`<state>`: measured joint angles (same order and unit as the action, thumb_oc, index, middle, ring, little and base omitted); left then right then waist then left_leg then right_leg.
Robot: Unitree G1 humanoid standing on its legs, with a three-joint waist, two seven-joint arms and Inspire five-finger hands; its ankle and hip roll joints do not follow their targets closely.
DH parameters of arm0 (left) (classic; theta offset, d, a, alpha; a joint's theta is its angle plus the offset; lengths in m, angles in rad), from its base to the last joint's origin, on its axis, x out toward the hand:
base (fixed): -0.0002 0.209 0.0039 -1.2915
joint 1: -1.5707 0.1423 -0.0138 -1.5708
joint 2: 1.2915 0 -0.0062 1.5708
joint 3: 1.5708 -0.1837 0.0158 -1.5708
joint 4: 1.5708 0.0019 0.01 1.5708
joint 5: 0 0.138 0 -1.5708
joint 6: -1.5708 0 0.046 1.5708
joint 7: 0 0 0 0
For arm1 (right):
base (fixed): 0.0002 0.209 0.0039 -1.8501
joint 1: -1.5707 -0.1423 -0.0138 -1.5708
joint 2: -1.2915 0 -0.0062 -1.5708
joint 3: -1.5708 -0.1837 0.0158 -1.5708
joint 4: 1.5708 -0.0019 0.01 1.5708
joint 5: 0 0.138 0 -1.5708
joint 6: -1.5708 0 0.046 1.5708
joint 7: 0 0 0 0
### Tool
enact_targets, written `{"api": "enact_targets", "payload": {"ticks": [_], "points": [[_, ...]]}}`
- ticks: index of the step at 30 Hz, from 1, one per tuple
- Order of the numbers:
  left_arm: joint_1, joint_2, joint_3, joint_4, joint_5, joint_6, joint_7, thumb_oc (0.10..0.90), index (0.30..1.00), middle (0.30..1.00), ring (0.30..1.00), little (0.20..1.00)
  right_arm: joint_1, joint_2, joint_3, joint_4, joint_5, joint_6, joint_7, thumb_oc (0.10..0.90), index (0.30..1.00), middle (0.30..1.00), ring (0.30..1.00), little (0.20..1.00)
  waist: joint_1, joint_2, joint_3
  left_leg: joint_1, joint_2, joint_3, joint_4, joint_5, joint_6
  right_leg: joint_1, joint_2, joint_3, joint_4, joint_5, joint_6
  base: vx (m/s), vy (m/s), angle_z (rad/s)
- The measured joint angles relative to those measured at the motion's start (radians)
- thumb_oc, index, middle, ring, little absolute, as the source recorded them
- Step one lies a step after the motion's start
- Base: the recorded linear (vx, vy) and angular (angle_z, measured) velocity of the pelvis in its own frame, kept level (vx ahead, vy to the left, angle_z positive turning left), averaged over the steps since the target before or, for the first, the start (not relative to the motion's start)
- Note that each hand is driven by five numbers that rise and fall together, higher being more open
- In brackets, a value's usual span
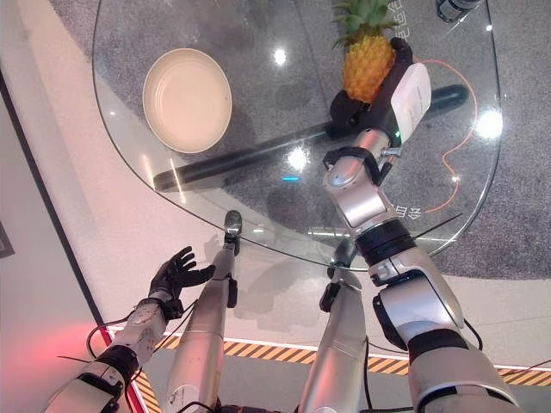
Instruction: Pick up the fruit to the plate
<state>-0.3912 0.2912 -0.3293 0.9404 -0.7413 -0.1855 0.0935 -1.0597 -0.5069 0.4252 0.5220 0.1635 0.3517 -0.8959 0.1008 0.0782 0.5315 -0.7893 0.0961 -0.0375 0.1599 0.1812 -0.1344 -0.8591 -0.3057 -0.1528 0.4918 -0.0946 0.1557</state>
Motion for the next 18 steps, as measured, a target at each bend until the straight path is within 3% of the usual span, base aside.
{"api": "enact_targets", "payload": {"ticks": [8,10,18], "points": [[-0.033,0.006,0.157,-0.046,-0.269,-0.042,0.020,0.800,0.900,0.900,0.900,0.900,0.004,-0.005,-0.004,0.004,0.005,-0.011,0.002,0.100,0.300,0.300,0.300,0.200,0.002,0.000,0.000,-0.001,0.002,-0.005,-0.001,-0.001,-0.004,-0.004,0.000,-0.003,0.011,-0.006,-0.003,-0.03,-0.036,0.01],[-0.046,0.007,0.183,-0.059,-0.286,-0.048,0.050,0.800,0.900,0.900,0.900,0.900,0.004,-0.004,-0.005,0.001,0.005,-0.012,0.003,0.100,0.300,0.300,0.300,0.200,0.001,0.000,0.000,-0.004,0.002,-0.006,-0.002,-0.001,-0.004,-0.005,0.001,-0.004,0.011,-0.006,-0.003,0.00,-0.019,0.00],[-0.125,0.013,0.241,-0.141,-0.303,-0.184,0.249,0.800,0.900,0.900,0.900,0.900,0.011,-0.004,-0.006,-0.052,-0.001,-0.031,0.001,0.100,0.300,0.300,0.300,0.200,-0.022,-0.001,-0.001,-0.036,0.003,-0.012,0.003,0.003,-0.008,-0.031,0.003,-0.009,0.010,-0.003,-0.008,0.00,-0.018,0.00]]}}
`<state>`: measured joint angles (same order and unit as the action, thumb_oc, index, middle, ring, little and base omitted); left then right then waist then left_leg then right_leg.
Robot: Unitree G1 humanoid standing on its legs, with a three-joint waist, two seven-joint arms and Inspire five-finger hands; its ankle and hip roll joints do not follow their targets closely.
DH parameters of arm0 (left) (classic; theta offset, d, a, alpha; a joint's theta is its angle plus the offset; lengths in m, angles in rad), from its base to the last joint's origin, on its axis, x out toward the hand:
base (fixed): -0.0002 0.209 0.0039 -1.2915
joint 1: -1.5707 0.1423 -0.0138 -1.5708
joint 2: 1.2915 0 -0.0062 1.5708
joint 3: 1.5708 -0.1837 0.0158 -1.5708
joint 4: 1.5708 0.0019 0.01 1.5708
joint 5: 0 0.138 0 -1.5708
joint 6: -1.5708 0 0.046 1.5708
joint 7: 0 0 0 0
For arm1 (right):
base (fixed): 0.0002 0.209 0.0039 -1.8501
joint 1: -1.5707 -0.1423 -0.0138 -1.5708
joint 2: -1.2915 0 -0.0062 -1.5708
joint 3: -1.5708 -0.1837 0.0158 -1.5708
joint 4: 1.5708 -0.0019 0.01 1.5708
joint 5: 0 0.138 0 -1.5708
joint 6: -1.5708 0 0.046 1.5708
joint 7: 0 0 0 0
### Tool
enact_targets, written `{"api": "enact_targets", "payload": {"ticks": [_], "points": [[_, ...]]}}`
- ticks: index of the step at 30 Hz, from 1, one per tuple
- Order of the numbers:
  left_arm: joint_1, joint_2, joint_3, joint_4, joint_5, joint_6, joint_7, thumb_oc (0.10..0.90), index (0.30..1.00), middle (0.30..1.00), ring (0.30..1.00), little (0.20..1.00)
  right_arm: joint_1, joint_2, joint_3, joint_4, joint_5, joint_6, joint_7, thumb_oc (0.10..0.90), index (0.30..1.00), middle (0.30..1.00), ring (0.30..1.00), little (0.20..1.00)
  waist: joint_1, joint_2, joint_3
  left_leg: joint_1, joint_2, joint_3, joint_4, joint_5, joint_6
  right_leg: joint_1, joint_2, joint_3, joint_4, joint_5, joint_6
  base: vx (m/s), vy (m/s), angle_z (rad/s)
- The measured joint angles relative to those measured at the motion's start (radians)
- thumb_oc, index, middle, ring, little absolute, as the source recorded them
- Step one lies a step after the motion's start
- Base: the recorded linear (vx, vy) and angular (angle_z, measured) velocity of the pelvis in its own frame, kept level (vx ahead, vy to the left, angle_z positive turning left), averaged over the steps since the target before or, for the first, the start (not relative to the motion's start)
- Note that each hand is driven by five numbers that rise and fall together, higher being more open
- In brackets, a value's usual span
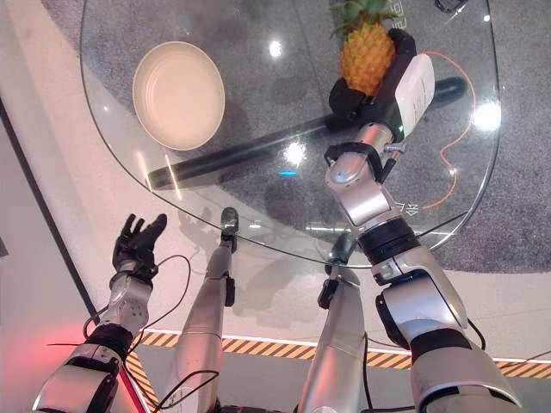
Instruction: Pick up the fruit to the plate
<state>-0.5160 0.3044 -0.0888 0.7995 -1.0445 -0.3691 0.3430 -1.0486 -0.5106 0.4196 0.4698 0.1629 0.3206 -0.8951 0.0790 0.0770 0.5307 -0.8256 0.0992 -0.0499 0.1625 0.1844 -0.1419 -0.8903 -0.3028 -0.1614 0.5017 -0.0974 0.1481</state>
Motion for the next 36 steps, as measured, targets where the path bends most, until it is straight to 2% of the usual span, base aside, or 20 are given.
{"api": "enact_targets", "payload": {"ticks": [4,11,15,23,28,36], "points": [[-0.038,0.005,0.036,-0.060,0.007,-0.074,0.110,0.800,0.900,0.900,0.900,0.900,0.005,-0.003,-0.003,-0.016,-0.007,0.000,-0.002,0.100,0.300,0.300,0.300,0.200,0.000,0.000,0.000,-0.002,0.003,-0.001,-0.001,0.001,-0.001,-0.002,0.003,-0.001,-0.001,0.000,0.000,0.00,-0.037,-0.01],[-0.107,0.024,0.048,-0.138,0.084,-0.176,0.204,0.800,0.900,0.900,0.900,0.900,0.056,-0.003,-0.028,-0.082,-0.077,-0.005,0.004,0.100,0.300,0.300,0.300,0.200,-0.001,-0.001,0.001,-0.014,0.003,-0.003,-0.001,0.002,-0.003,-0.011,0.004,-0.004,-0.005,-0.002,0.000,0.00,0.000,0.00],[-0.114,0.024,0.047,-0.236,0.165,-0.201,0.241,0.800,0.900,0.900,0.900,0.900,0.129,-0.001,-0.056,-0.167,-0.139,-0.012,0.027,0.100,0.300,0.300,0.300,0.200,-0.010,-0.004,0.002,-0.024,0.002,-0.003,-0.001,0.002,-0.003,-0.014,0.005,-0.002,-0.007,-0.002,0.001,0.00,-0.001,0.02],[-0.094,0.011,0.045,-0.368,0.344,-0.232,0.307,0.800,0.900,0.900,0.900,0.900,0.190,0.020,-0.071,-0.212,-0.248,-0.030,0.103,0.100,0.300,0.300,0.300,0.200,-0.026,-0.007,0.004,-0.024,0.002,-0.003,-0.001,0.002,-0.002,-0.014,0.005,0.000,-0.008,-0.002,0.001,0.00,0.000,0.00],[-0.068,0.010,0.045,-0.436,0.437,-0.238,0.320,0.800,0.900,0.900,0.900,0.900,0.239,0.038,-0.085,-0.226,-0.322,-0.075,0.147,0.100,0.300,0.300,0.300,0.200,-0.028,-0.007,0.004,-0.023,0.002,-0.003,0.000,0.001,-0.002,-0.014,0.005,0.001,-0.007,-0.002,0.001,0.00,0.000,0.00],[-0.040,0.012,0.028,-0.542,0.550,-0.241,0.311,0.800,0.900,0.900,0.900,0.900,0.286,0.037,-0.083,-0.258,-0.363,-0.135,0.214,0.100,0.300,0.300,0.300,0.200,-0.026,-0.007,0.004,-0.023,0.002,-0.003,0.000,0.002,-0.002,-0.014,0.005,0.001,-0.007,-0.003,0.001,0.00,0.000,0.00]]}}
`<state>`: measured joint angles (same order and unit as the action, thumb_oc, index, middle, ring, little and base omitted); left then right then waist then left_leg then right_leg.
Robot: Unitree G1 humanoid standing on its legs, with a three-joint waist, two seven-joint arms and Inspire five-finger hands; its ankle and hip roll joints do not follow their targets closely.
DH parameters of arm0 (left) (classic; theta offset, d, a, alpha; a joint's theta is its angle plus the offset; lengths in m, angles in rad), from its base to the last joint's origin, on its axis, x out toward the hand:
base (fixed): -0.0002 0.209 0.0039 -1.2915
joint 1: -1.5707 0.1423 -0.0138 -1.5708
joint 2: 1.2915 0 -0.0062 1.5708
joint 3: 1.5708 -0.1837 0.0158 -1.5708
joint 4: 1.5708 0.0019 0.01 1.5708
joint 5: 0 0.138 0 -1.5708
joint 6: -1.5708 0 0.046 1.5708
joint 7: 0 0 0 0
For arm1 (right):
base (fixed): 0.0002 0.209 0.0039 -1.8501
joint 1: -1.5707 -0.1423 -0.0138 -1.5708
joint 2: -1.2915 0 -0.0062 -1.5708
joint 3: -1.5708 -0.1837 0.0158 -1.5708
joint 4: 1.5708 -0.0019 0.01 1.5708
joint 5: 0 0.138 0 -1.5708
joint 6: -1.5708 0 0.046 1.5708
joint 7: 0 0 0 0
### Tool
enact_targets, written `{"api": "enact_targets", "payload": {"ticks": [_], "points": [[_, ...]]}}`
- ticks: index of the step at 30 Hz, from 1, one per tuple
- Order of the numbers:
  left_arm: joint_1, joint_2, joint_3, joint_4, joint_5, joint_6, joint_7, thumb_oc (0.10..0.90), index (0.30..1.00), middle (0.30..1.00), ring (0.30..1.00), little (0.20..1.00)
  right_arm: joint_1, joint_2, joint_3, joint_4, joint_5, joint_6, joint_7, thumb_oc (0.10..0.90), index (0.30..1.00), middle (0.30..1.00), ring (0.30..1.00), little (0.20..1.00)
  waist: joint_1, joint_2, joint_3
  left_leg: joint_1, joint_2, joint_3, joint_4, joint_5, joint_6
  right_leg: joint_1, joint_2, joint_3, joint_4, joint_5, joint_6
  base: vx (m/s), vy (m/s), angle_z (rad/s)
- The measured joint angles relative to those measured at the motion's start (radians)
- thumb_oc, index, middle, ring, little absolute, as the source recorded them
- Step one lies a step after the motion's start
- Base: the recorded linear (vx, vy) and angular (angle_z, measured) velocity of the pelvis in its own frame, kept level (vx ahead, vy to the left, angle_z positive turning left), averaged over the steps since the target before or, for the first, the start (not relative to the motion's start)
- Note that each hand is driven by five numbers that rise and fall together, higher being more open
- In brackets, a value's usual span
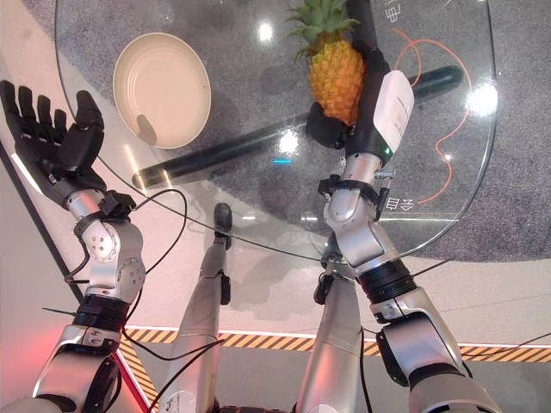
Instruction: Pick up the fruit to the plate
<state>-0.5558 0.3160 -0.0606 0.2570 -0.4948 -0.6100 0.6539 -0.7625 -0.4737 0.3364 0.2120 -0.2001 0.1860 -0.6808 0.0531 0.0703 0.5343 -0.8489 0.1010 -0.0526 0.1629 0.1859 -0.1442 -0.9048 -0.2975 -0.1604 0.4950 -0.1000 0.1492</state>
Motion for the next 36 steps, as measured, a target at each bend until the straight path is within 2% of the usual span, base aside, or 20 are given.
{"api": "enact_targets", "payload": {"ticks": [7,11,15,18,25,29,36], "points": [[-0.005,0.000,-0.023,-0.023,-0.029,0.010,-0.153,0.800,0.900,0.900,0.900,0.900,0.021,-0.003,0.000,-0.016,-0.072,-0.036,0.084,0.100,0.300,0.300,0.300,0.200,-0.002,0.000,0.000,0.000,-0.001,0.001,0.000,0.000,0.000,-0.001,0.000,0.001,0.000,0.000,0.000,0.00,0.000,0.00],[-0.006,-0.001,-0.054,-0.052,-0.126,0.061,-0.274,0.800,0.900,0.900,0.900,0.900,0.042,-0.004,0.018,-0.045,-0.116,-0.068,0.132,0.100,0.300,0.300,0.300,0.200,-0.003,-0.001,0.000,0.000,-0.002,0.002,0.000,0.000,0.000,-0.002,-0.001,0.003,0.001,0.000,0.001,0.00,0.000,0.00],[-0.003,-0.003,-0.101,-0.076,-0.223,0.133,-0.358,0.800,0.900,0.900,0.900,0.900,0.047,-0.007,0.038,-0.048,-0.156,-0.111,0.161,0.100,0.300,0.300,0.300,0.200,-0.006,-0.001,0.001,0.000,-0.002,0.004,0.000,0.000,0.000,-0.005,-0.002,0.005,0.003,-0.001,0.001,0.00,0.000,0.00],[-0.002,-0.004,-0.126,-0.082,-0.307,0.174,-0.406,0.800,0.900,0.900,0.900,0.900,0.056,-0.024,0.039,-0.084,-0.159,-0.121,0.174,0.100,0.300,0.300,0.300,0.200,-0.006,-0.001,0.001,0.000,-0.002,0.005,-0.001,0.000,0.000,-0.007,-0.002,0.006,0.003,-0.001,0.002,0.00,0.000,0.00],[-0.002,-0.004,-0.128,-0.089,-0.480,0.238,-0.486,0.800,0.900,0.900,0.900,0.900,0.057,-0.058,0.039,-0.125,-0.163,-0.164,0.202,0.100,0.300,0.300,0.300,0.200,-0.013,-0.001,0.001,0.000,-0.004,0.006,-0.001,-0.001,0.001,-0.008,-0.004,0.007,0.004,-0.001,0.002,0.00,0.000,0.00],[0.000,-0.005,-0.136,-0.111,-0.591,0.276,-0.540,0.800,0.900,0.900,0.900,0.900,0.057,-0.058,0.051,-0.131,-0.164,-0.167,0.232,0.100,0.300,0.300,0.300,0.200,-0.017,-0.001,0.001,0.000,-0.007,0.007,-0.001,-0.001,0.002,-0.008,-0.007,0.007,0.004,-0.001,0.002,0.00,0.000,0.00],[-0.004,-0.005,-0.158,-0.123,-0.651,0.282,-0.564,0.800,0.900,0.900,0.900,0.900,0.057,-0.058,0.084,-0.170,-0.164,-0.174,0.247,0.100,0.300,0.300,0.300,0.200,-0.025,-0.001,0.001,0.004,-0.008,0.012,-0.002,-0.002,0.003,-0.009,-0.009,0.011,0.005,-0.002,0.003,0.00,0.000,0.00]]}}
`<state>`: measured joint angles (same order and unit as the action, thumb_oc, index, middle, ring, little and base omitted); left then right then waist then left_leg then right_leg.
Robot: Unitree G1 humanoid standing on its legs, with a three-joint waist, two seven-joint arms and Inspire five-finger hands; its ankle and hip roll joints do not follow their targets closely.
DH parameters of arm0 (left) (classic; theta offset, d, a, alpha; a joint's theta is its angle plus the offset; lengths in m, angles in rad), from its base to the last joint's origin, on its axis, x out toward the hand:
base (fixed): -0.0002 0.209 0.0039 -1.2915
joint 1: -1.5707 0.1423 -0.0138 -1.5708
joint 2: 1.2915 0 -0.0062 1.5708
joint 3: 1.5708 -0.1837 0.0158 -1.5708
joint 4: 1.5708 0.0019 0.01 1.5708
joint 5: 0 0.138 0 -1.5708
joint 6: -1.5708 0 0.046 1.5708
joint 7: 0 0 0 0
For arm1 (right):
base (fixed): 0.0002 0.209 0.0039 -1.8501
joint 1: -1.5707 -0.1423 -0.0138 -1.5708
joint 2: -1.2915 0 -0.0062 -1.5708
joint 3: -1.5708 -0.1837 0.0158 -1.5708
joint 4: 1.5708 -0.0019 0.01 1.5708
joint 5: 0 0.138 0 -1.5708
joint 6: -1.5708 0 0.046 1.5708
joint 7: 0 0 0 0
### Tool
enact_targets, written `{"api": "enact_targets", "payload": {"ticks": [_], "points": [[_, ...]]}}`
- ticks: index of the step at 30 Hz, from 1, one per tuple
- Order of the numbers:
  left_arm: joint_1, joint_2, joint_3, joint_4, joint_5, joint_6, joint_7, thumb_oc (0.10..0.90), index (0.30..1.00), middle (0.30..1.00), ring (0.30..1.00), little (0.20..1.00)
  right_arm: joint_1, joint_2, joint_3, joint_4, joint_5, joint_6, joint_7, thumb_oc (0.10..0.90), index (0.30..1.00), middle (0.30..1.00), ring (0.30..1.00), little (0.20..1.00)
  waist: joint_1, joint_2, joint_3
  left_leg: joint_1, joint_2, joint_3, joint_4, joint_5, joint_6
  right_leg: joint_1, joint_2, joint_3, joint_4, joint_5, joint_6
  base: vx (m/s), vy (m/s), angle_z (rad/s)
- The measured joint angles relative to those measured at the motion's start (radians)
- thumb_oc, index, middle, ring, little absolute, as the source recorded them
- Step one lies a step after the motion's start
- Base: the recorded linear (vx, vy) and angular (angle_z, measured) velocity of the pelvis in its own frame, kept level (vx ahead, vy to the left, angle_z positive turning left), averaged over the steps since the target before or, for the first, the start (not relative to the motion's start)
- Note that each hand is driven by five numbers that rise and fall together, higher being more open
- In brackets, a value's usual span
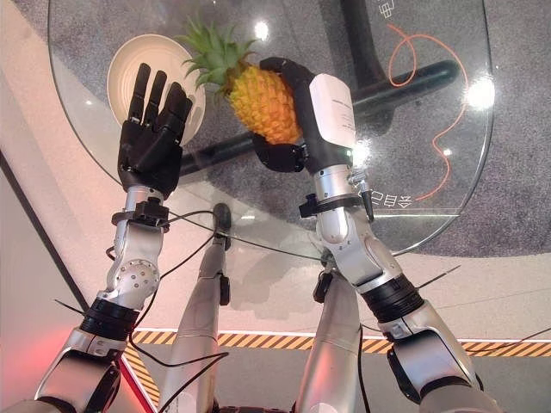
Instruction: Pick up the fruit to the plate
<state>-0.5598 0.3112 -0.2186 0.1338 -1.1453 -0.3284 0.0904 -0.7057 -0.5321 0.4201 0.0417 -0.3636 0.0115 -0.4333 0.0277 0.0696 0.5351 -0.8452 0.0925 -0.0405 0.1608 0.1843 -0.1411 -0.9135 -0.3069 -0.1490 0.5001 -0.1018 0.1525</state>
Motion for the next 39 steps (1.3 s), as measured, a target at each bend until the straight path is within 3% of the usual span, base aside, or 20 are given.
{"api": "enact_targets", "payload": {"ticks": [15,39], "points": [[0.005,-0.012,-0.002,-0.052,-0.120,0.033,-0.035,0.800,0.900,0.900,0.900,0.900,-0.002,-0.005,0.025,-0.062,0.000,0.000,0.037,0.100,0.300,0.300,0.300,0.200,0.001,0.000,0.000,0.006,-0.001,0.005,0.000,0.000,0.000,0.000,0.000,0.007,0.003,0.000,0.000,0.00,0.000,0.00],[0.013,-0.012,-0.001,-0.052,-0.217,0.027,-0.057,0.800,0.900,0.900,0.900,0.900,-0.029,-0.013,0.055,-0.064,0.006,0.001,0.086,0.100,0.300,0.300,0.300,0.200,0.009,0.000,0.000,0.008,-0.002,0.006,0.002,0.000,0.000,0.000,-0.001,0.010,0.006,0.000,0.000,0.00,0.000,0.00]]}}
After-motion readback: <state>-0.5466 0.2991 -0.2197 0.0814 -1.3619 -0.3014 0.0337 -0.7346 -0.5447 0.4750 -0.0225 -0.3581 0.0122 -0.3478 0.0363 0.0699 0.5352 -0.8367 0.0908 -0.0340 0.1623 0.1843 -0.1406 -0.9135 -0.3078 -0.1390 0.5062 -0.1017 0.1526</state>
